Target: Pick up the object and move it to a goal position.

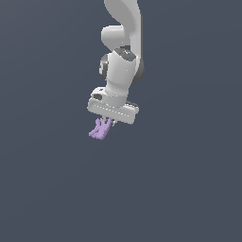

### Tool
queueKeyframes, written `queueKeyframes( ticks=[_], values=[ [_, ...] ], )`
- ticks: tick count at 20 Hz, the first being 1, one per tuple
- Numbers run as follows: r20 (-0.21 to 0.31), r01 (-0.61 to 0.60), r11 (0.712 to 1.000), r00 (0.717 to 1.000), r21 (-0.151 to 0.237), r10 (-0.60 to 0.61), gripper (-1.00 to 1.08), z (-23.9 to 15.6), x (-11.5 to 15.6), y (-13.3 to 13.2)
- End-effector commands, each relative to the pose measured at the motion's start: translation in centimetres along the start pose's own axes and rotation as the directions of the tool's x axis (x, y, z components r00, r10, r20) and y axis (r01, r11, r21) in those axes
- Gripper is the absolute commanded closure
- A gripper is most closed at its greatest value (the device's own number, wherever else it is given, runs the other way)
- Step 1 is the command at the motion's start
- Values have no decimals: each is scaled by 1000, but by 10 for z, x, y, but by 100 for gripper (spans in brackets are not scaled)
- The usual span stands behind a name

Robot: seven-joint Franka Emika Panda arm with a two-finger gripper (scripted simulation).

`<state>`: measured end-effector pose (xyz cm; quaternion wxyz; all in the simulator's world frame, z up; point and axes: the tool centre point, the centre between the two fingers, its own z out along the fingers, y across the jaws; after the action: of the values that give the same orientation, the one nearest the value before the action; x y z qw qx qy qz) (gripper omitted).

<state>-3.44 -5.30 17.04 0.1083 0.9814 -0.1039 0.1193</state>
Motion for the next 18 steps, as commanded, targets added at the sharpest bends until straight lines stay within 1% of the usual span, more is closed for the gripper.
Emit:
queueKeyframes(
  ticks=[1,6,11,18],
  values=[
    [0,1,1000,1000,2,-1,108,-19,15,17],
    [0,1,1000,1000,3,-1,108,-53,46,48],
    [0,0,1000,1000,2,0,108,-80,70,73],
    [-1,-1,1000,1000,0,1,108,-101,91,93]
  ],
)
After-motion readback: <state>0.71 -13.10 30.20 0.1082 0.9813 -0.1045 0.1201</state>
